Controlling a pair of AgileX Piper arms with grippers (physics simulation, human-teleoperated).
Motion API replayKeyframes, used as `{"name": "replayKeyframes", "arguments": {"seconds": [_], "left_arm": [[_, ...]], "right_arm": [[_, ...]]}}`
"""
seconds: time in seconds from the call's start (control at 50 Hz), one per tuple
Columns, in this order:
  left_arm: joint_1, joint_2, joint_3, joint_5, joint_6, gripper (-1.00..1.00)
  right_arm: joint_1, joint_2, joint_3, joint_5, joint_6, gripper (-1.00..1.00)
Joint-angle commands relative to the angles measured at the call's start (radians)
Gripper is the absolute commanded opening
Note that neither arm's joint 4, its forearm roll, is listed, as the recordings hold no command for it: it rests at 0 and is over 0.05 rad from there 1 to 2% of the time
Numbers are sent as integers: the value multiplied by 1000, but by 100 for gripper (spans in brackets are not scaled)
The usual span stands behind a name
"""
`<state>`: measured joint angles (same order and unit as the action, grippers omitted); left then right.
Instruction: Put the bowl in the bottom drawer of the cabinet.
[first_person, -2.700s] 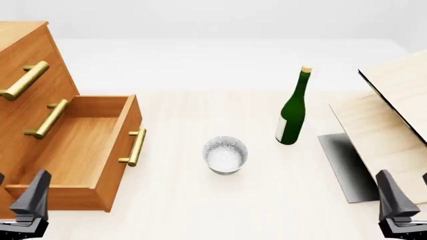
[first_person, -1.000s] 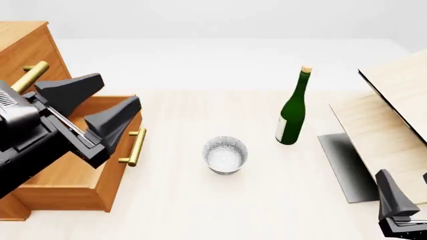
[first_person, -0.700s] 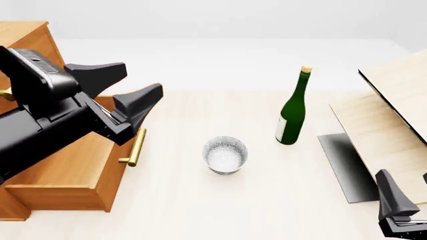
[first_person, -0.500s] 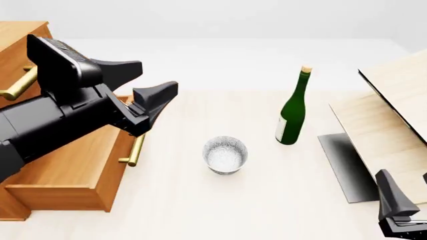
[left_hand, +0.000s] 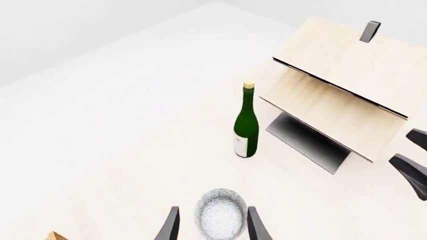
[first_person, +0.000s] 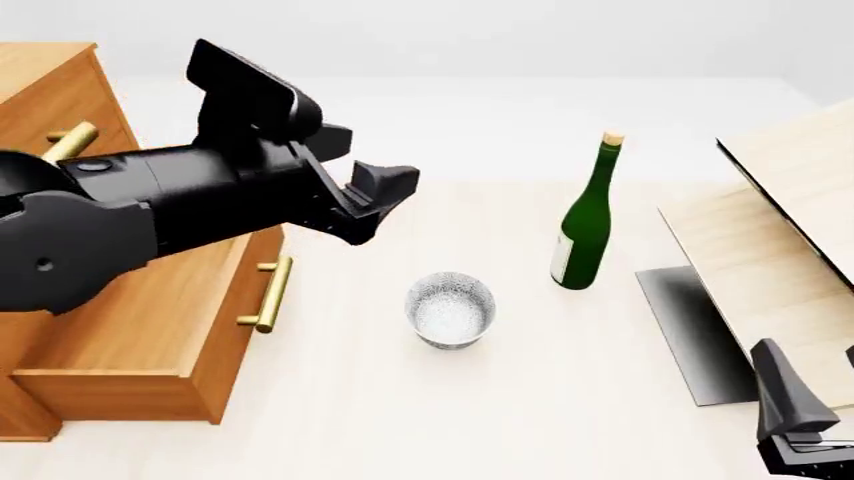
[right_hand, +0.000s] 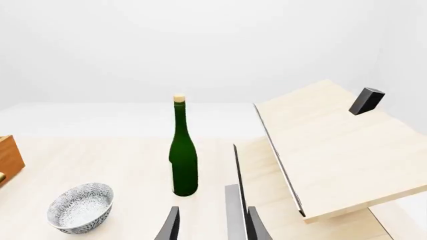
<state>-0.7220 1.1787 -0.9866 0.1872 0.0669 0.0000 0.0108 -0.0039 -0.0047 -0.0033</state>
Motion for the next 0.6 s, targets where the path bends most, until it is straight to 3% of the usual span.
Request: {"name": "replayKeyframes", "arguments": {"seconds": [0.02, 0.36, 0.6], "left_arm": [[-12, 70, -76, 91, -29, 100], [-27, 121, -126, 135, -103, 100], [-54, 201, -196, 178, -115, 100]], "right_arm": [[0, 0, 0, 0, 0, 100], [0, 0, 0, 0, 0, 100], [0, 0, 0, 0, 0, 100]]}}
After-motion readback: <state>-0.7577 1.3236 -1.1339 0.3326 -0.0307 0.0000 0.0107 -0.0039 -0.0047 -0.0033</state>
